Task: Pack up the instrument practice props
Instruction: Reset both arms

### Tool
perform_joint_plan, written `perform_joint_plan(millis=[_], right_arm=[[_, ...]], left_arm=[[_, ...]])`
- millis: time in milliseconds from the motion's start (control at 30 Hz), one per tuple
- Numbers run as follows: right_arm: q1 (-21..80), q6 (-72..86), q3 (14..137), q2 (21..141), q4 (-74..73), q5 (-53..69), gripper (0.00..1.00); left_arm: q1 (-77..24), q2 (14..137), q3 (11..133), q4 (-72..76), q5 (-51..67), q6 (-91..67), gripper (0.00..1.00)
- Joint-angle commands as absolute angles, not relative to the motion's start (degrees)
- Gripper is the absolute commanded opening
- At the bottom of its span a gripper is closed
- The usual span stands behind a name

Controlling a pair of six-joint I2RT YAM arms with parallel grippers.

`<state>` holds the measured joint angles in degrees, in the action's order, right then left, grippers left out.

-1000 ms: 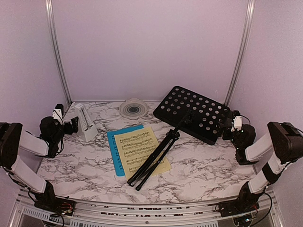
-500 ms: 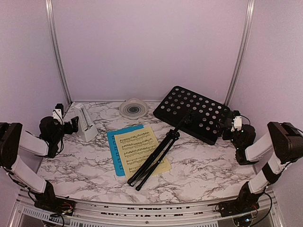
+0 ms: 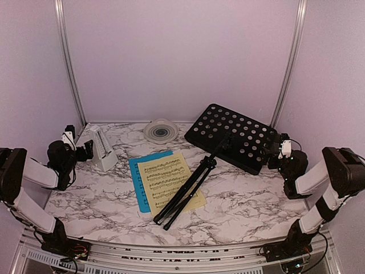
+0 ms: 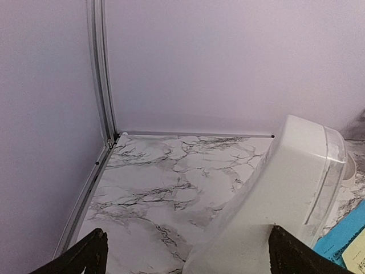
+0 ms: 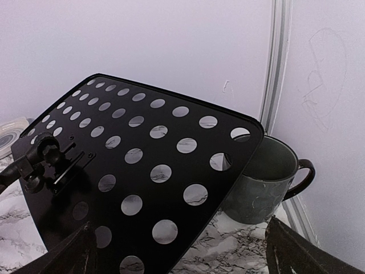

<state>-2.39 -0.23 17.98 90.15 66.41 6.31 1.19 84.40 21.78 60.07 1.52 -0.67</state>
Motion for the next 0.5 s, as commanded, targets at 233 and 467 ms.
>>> perform_joint_plan(millis=[233,467], right_arm=[[-1.99,0.11,19.4,90.44,67.76,5.81,1.0],[-2.0,0.09,19.42,90.44,67.76,5.8,1.0]], left_arm=[[1.42,84.81,22.76,61.5,0.62,-1.23,0.99],[1.46,84.86,22.94,61.25,0.75,-1.18,0.99]])
